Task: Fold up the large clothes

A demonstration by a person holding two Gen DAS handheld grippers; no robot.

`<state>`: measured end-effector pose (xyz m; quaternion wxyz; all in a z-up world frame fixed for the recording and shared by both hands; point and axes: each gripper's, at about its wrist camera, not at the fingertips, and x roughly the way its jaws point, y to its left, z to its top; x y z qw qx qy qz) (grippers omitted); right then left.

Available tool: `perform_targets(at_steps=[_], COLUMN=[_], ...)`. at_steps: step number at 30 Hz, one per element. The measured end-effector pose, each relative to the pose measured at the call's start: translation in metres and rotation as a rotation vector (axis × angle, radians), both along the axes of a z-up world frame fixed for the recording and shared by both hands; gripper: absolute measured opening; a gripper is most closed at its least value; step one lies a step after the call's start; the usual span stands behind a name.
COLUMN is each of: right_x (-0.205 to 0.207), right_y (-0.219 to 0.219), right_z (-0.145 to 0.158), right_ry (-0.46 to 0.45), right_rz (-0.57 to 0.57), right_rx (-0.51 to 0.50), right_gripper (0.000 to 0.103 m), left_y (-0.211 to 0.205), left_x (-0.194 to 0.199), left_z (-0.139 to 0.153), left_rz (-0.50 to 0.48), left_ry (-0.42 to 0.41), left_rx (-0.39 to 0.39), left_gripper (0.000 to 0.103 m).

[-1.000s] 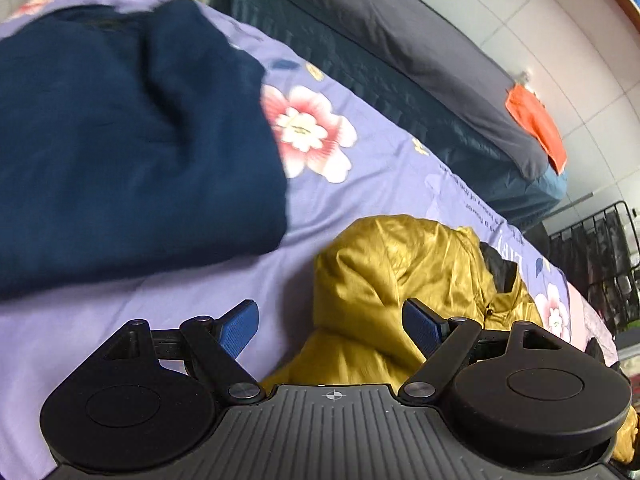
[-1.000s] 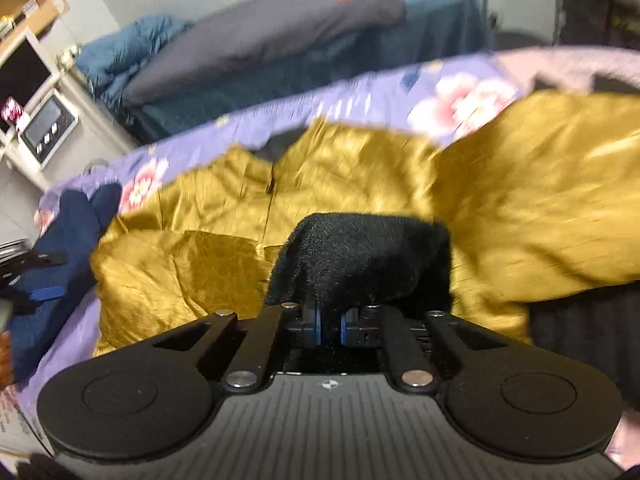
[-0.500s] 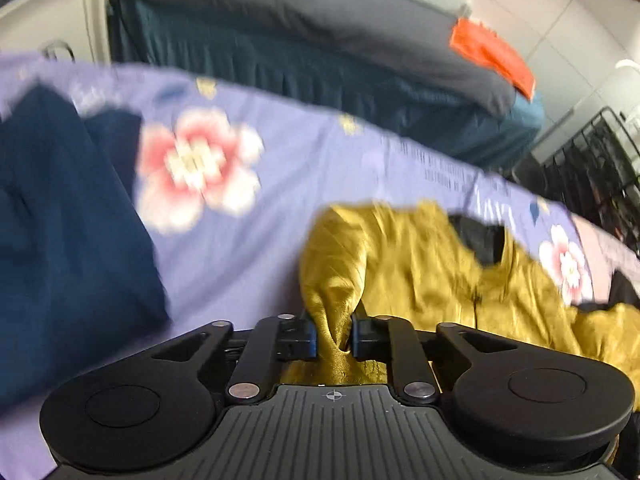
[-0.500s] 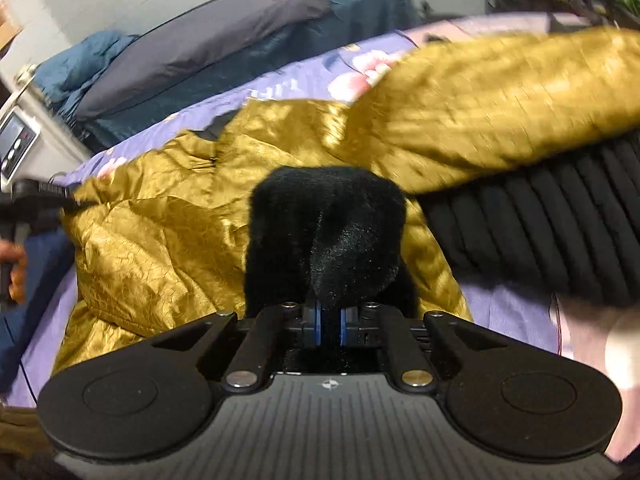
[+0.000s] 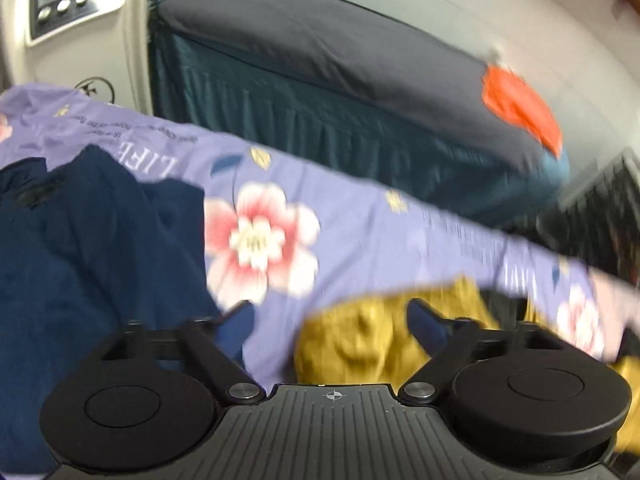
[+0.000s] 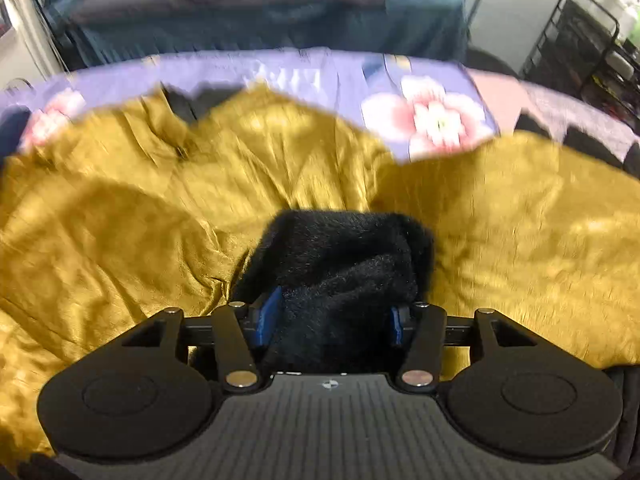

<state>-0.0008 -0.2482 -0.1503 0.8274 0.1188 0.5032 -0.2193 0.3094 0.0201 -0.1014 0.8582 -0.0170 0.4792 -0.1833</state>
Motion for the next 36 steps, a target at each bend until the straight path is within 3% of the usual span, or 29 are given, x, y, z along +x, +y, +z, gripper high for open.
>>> perform_targets(at_steps=[5, 9, 15, 17, 19, 22, 27, 31, 36], right_x=[-0.044, -0.052, -0.036, -0.027, -0.022, -0.014, -0.004, -0.003, -0.013], right_y=[0.03, 0.037, 0.06, 0.066, 0.065, 0.042, 0.038, 0.052, 0.059], right_z=[0.045, 0.053, 0.03, 0.016, 0.004, -0.019, -0.04, -0.04, -0.021], right_ry=[-0.171, -0.234, -0.176, -0.13, -0.056, 0.003, 0.065, 0.083, 0.026], right_rz=[-0.001, 0.071, 0.205, 0.259, 0.253, 0.193, 0.226, 0.26, 0.235], right_rx=[-0.141, -0.063, -0.006, -0.03, -0.074, -0.029, -0.032, -0.075, -0.06], right_gripper=[0.083, 0.085, 0.078, 0.076, 0.071, 0.064, 0.065, 0.073, 0.073], left_y=[-0.015, -0.038, -0.062, -0.066, -0.067, -0.069, -0.069, -0.068, -0.074], left_x=[-0.08, -0.112, -0.121, -0.12, -0.118, -0.119, -0.124, -0.132, -0.141], left_z=[-0.028, -0.061, -0.087, -0.092, -0.095, -0.092, -0.077, -0.059, -0.036], left_rz=[-0.123, -0.189, -0.23, -0.244, -0.25, -0.247, -0.246, -0.251, -0.272], left_ry=[0.039, 0.104, 0.114, 0.105, 0.102, 0.092, 0.051, 0.006, -0.05], left_rx=[0.089, 0.165, 0.251, 0.284, 0.304, 0.307, 0.305, 0.287, 0.268], left_gripper=[0.103, 0.103, 0.103, 0.103, 0.103, 0.103, 0.103, 0.103, 0.103])
